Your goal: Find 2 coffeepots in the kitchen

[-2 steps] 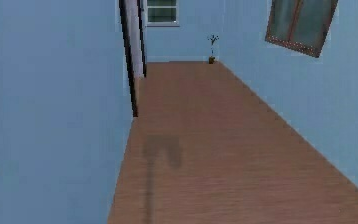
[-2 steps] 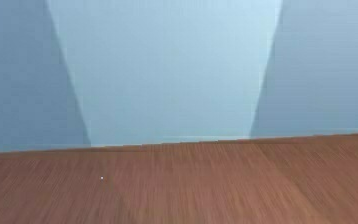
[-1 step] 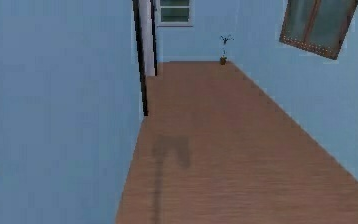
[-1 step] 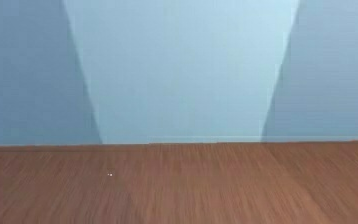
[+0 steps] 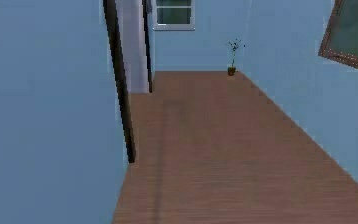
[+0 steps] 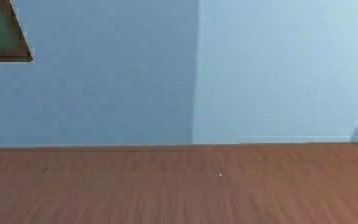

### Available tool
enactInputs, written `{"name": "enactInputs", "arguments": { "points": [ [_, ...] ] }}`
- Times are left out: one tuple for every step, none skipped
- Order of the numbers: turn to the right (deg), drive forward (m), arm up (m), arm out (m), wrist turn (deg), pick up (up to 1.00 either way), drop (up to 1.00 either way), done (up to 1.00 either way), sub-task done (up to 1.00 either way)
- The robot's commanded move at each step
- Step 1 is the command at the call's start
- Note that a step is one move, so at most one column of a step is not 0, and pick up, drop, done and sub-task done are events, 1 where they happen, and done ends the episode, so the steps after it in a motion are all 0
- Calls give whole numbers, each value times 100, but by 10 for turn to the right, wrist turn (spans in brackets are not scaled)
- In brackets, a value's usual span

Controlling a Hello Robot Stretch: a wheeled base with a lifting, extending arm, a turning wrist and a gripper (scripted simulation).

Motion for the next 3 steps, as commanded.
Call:
{"name": "enactInputs", "arguments": {
  "points": [
    [0, 100, 0, 0, 0, 0, 0, 0, 0],
    [0, 85, 0, 0, 0, 0, 0, 0, 0],
    [-450, 0, 0, 0, 0, 0, 0, 0, 0]
  ]
}}
